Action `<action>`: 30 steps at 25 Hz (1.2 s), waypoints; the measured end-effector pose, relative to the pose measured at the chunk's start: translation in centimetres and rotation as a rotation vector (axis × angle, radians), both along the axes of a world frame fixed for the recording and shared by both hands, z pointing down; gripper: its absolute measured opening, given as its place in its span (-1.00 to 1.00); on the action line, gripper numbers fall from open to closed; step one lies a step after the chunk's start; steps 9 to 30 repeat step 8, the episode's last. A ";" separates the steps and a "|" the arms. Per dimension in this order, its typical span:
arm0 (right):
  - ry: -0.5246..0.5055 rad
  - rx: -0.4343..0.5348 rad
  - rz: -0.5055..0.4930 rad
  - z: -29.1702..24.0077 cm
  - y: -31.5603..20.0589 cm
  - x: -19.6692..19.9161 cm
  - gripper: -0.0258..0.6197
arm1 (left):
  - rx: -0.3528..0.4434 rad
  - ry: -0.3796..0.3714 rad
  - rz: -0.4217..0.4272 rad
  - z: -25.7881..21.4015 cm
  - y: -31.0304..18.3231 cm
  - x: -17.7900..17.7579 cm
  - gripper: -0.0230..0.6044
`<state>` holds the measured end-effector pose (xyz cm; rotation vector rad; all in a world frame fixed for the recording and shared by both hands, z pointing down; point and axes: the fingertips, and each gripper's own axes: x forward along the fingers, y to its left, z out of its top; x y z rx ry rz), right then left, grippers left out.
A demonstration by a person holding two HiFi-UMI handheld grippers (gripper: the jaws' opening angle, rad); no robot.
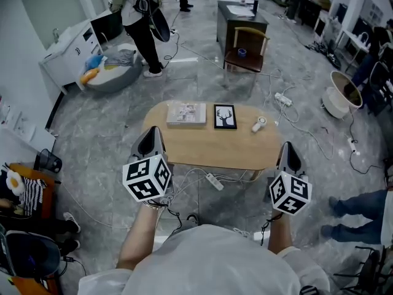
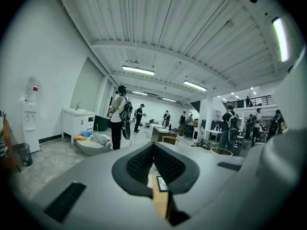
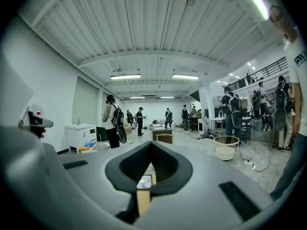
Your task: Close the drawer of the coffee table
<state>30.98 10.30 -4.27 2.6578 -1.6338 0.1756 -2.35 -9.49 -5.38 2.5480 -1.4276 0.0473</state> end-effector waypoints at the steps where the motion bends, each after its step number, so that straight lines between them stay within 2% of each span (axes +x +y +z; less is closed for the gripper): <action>1: 0.002 -0.002 -0.001 0.0 0.0 -0.2 -0.92 | -0.002 0.002 0.001 0.0 0.0 -0.1 -0.94; 30: 0.005 -0.012 -0.007 0.2 -0.3 0.0 -0.92 | -0.015 0.006 0.005 0.4 -0.1 0.5 -0.94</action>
